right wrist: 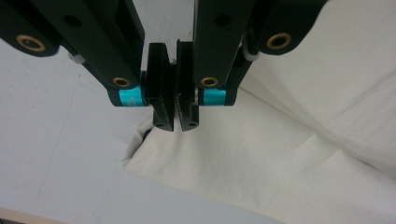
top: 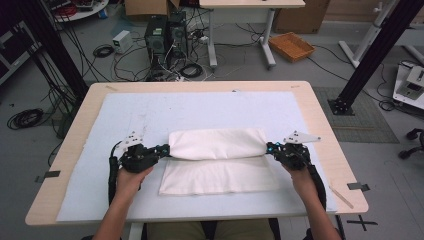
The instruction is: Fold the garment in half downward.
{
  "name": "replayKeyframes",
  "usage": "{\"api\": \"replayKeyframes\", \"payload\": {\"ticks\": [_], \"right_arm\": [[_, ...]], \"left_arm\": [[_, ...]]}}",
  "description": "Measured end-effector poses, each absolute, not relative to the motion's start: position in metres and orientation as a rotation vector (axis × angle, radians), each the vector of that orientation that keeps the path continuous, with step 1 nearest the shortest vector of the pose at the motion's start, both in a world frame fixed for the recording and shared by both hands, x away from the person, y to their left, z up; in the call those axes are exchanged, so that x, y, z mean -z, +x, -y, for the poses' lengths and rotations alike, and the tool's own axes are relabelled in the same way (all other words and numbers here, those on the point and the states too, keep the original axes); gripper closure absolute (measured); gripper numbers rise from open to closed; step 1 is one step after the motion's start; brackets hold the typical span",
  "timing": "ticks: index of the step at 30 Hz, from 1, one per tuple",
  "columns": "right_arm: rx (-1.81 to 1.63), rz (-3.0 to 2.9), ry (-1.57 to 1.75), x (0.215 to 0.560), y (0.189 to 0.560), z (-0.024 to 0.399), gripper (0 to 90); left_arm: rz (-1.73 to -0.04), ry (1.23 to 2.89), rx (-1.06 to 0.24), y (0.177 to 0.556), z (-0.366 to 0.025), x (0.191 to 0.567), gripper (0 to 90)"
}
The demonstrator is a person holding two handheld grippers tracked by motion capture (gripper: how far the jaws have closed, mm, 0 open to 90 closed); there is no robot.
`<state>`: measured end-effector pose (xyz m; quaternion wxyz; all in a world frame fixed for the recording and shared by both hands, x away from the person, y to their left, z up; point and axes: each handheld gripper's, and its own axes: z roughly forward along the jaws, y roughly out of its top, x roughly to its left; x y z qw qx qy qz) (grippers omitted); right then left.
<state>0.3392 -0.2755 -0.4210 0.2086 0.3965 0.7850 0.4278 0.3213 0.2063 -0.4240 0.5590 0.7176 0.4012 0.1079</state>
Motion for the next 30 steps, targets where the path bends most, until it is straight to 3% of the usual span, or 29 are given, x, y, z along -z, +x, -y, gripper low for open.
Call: {"api": "replayKeyframes", "payload": {"ticks": [13, 30], "right_arm": [[-1.198, -2.224, 1.002, 0.42, 0.272, 0.291, 86.5], [-1.14, -2.28, 1.049, 0.429, 0.243, 0.302, 86.3]], "left_arm": [[-0.875, 1.716, -0.16, 0.266, -0.216, 0.433, 82.7], [-0.878, 1.827, -0.105, 0.248, -0.217, 0.445, 82.7]]}}
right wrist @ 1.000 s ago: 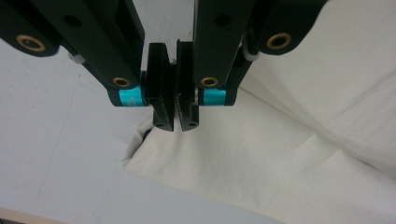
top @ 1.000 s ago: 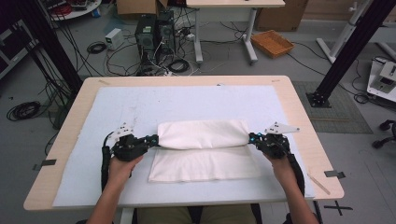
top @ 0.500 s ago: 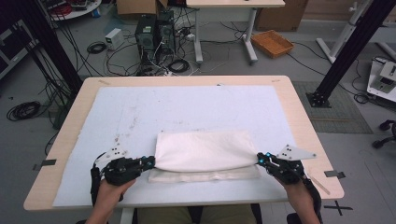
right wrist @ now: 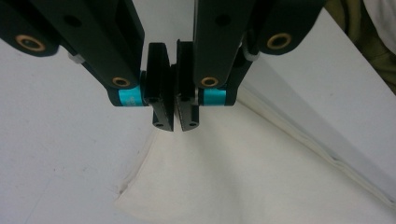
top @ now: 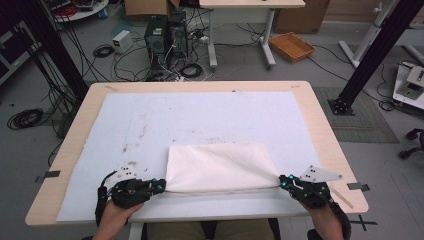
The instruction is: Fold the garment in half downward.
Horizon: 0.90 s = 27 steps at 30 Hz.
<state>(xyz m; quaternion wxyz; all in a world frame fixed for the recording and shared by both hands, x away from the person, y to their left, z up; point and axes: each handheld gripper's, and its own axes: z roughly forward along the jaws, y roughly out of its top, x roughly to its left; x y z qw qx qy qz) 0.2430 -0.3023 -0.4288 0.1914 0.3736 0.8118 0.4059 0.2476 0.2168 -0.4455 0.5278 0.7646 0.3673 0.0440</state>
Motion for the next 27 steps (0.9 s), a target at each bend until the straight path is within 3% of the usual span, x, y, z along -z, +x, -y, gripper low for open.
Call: {"api": "replayKeyframes", "payload": {"ticks": [5, 8, 10, 13, 19, 27], "right_arm": [[-1.087, -2.324, 1.045, 0.434, 0.243, 0.299, 82.1], [-1.095, -2.276, 1.076, 0.432, 0.244, 0.299, 56.8], [-1.137, -2.191, 1.119, 0.429, 0.246, 0.304, 43.6], [-1.195, -2.097, 1.175, 0.426, 0.254, 0.312, 36.6], [-1.297, -1.988, 1.273, 0.416, 0.284, 0.316, 31.6], [-1.282, -2.016, 1.288, 0.424, 0.357, 0.278, 20.4]], "left_arm": [[-0.902, 1.854, -0.098, 0.249, -0.216, 0.45, 78.6], [-0.947, 1.806, -0.121, 0.253, -0.216, 0.45, 51.6], [-0.973, 1.775, -0.166, 0.256, -0.219, 0.448, 40.9], [-0.994, 1.746, -0.23, 0.261, -0.219, 0.444, 38.5], [-1.013, 1.676, -0.322, 0.301, -0.217, 0.421, 35.5], [-1.062, 1.734, -0.362, 0.355, -0.198, 0.431, 33.2]]}}
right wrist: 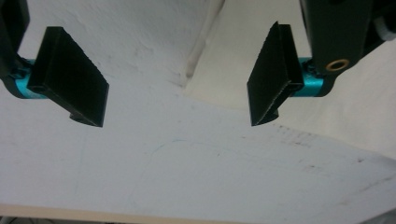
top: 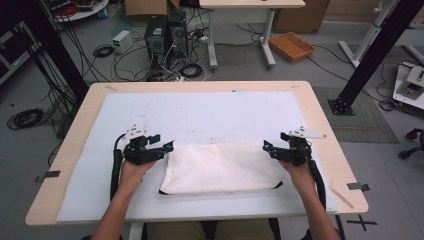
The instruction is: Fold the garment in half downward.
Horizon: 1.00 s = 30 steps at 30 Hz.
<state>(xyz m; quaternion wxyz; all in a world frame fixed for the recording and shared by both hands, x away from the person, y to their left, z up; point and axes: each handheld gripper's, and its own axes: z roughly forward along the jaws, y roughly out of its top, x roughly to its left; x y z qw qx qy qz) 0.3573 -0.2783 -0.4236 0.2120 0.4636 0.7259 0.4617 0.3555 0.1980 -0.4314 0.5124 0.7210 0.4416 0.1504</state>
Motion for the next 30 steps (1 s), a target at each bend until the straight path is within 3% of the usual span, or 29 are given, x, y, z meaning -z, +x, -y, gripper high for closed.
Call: {"api": "replayKeyframes", "payload": {"ticks": [9, 12, 16, 19, 20, 21, 24, 30], "right_arm": [[-1.162, -2.155, 1.412, 0.445, 0.393, 0.278, 21.6], [-1.196, -2.21, 1.408, 0.446, 0.394, 0.277, 29.2], [-1.188, -2.286, 1.373, 0.449, 0.396, 0.27, 42.2], [-1.122, -2.315, 1.307, 0.449, 0.394, 0.261, 51.6], [-1.102, -2.317, 1.279, 0.449, 0.393, 0.26, 64.8], [-1.137, -2.341, 1.28, 0.449, 0.393, 0.26, 73.4], [-1.078, -2.359, 1.161, 0.447, 0.389, 0.253, 84.6], [-1.131, -2.266, 1.205, 0.435, 0.389, 0.27, 86.0]], "left_arm": [[-1.131, 1.87, -0.36, 0.383, -0.18, 0.447, 33.2], [-1.152, 1.92, -0.34, 0.385, -0.174, 0.452, 36.2], [-1.156, 1.94, -0.362, 0.383, -0.173, 0.452, 48.4], [-1.135, 1.979, -0.37, 0.38, -0.173, 0.45, 67.3], [-1.138, 1.961, -0.343, 0.38, -0.173, 0.45, 78.7], [-1.142, 1.955, -0.333, 0.38, -0.173, 0.451, 83.3], [-1.141, 1.922, -0.326, 0.379, -0.172, 0.452, 85.6], [-1.119, 1.813, -0.314, 0.379, -0.17, 0.443, 86.1]]}}
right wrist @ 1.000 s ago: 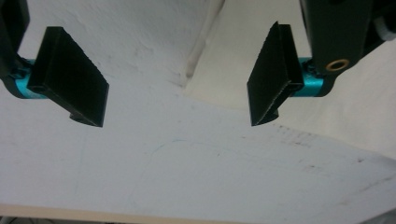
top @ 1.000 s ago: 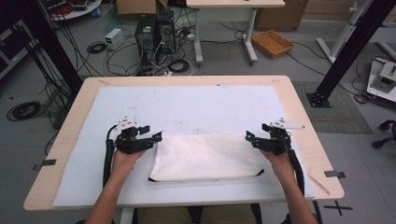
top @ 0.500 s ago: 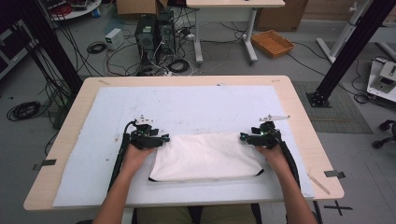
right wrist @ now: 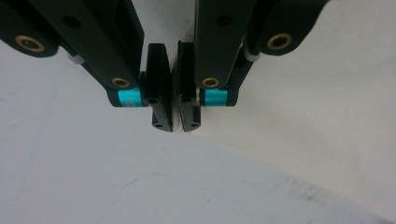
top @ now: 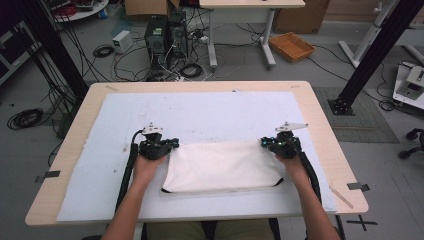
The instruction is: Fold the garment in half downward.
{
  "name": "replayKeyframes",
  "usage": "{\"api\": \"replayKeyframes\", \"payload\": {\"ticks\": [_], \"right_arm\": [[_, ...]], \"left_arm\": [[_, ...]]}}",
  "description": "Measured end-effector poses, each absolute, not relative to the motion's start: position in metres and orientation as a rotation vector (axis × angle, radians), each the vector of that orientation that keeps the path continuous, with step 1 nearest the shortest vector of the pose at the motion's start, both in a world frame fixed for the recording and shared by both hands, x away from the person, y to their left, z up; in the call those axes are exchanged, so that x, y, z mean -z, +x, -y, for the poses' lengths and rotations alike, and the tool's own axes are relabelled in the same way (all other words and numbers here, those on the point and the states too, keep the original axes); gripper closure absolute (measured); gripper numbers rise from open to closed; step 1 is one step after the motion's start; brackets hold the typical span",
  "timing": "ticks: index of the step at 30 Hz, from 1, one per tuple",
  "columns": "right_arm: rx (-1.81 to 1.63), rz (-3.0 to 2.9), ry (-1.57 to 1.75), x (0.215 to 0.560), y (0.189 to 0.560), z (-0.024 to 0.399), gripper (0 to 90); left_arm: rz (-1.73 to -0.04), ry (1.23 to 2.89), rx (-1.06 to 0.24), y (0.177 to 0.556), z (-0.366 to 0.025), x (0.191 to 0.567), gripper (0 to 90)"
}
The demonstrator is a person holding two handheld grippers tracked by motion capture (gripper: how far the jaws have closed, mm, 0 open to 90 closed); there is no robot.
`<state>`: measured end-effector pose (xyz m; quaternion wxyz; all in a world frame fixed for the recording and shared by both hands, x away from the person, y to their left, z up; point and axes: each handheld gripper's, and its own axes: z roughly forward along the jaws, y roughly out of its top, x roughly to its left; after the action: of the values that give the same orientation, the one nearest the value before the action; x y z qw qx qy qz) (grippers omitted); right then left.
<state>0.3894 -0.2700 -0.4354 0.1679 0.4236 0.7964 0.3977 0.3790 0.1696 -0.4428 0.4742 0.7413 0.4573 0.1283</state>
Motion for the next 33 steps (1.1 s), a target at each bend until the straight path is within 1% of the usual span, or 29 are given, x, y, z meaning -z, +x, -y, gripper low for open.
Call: {"api": "replayKeyframes", "payload": {"ticks": [6, 9, 15, 23, 30, 31, 32, 33], "right_arm": [[-1.147, -2.17, 1.245, 0.428, 0.39, 0.29, 85.9], [-1.138, -2.147, 1.26, 0.426, 0.392, 0.296, 85.9], [-1.112, -2.115, 1.272, 0.428, 0.398, 0.308, 85.8], [-1.114, -2.116, 1.221, 0.429, 0.4, 0.304, 85.6], [-1.077, -2.11, 1.276, 0.43, 0.401, 0.305, 85.5], [-1.077, -2.113, 1.284, 0.431, 0.401, 0.306, 85.4], [-1.074, -2.12, 1.293, 0.432, 0.401, 0.305, 84.1], [-1.071, -2.136, 1.295, 0.434, 0.402, 0.304, 79.4]], "left_arm": [[-1.104, 1.777, -0.33, 0.384, -0.153, 0.438, 86.0], [-1.09, 1.744, -0.336, 0.39, -0.143, 0.438, 86.0], [-1.08, 1.732, -0.353, 0.4, -0.131, 0.439, 85.9], [-1.102, 1.746, -0.35, 0.404, -0.134, 0.443, 85.7], [-1.107, 1.762, -0.358, 0.407, -0.133, 0.448, 84.5], [-1.107, 1.761, -0.358, 0.407, -0.133, 0.449, 83.5], [-1.116, 1.758, -0.359, 0.407, -0.133, 0.449, 79.0], [-1.131, 1.744, -0.357, 0.408, -0.134, 0.449, 68.0]]}}
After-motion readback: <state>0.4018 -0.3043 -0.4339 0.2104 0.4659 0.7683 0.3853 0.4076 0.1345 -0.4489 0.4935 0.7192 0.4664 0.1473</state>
